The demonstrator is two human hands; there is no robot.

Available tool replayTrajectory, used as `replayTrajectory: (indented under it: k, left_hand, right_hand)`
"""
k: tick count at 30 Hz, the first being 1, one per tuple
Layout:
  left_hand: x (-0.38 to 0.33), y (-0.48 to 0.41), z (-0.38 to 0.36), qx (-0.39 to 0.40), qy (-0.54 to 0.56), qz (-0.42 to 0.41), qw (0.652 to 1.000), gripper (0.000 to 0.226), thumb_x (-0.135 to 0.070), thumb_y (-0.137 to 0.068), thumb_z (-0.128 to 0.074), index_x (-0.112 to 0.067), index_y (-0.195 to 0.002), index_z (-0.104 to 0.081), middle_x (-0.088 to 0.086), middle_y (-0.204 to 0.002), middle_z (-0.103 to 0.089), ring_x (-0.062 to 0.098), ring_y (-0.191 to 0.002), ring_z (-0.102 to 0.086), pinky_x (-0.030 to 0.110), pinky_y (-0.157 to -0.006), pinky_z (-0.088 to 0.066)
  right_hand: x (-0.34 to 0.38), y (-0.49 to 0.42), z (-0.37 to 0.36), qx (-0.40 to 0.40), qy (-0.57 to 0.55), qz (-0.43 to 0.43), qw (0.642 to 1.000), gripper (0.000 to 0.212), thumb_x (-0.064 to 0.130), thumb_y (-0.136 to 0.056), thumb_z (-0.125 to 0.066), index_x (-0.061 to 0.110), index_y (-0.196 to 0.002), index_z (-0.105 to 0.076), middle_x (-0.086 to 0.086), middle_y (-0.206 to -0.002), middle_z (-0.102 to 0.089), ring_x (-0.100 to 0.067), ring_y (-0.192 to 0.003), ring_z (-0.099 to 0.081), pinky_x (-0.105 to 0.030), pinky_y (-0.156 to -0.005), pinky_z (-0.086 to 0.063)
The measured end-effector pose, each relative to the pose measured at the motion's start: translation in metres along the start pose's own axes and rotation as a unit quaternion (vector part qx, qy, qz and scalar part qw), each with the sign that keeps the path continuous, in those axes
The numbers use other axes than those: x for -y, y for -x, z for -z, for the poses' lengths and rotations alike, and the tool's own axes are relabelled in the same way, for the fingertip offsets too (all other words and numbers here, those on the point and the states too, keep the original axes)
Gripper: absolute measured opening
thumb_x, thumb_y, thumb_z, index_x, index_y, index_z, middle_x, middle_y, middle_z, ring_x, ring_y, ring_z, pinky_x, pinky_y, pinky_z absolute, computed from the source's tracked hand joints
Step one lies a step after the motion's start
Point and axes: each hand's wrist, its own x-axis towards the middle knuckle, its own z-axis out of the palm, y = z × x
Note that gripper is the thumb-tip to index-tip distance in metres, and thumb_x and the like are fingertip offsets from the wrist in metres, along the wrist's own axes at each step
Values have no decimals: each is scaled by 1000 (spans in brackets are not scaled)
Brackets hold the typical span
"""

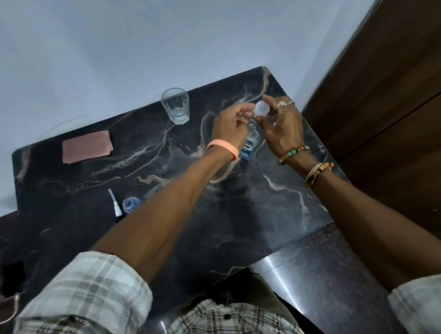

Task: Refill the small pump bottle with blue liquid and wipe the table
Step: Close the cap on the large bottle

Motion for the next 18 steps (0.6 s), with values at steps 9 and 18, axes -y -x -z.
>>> replayTrajectory:
  k: [9,18]
  left_hand:
    - [15,-5,9,18,-29,52,998,44,15,-79,-50,-12,-107,-71,2,-99,-73,11,-90,-68,36,-82,-58]
    - [28,-2,-3,32,-40,77,996,49,15,-79,-50,-14,-114,-68,3,-104,-72,14,-96,-67,38,-89,-56]
  right_hand:
    - [11,-12,-7,76,51,18,996,41,8,-86,-66,14,-127,-60,-13,-121,-59,-28,-112,-56,-31,-89,-45]
    - [-1,-13,-22,117,84,-12,990,48,11,-88,-67,17,-134,-55,-13,-123,-57,-28,-112,-56,-32,-88,-49]
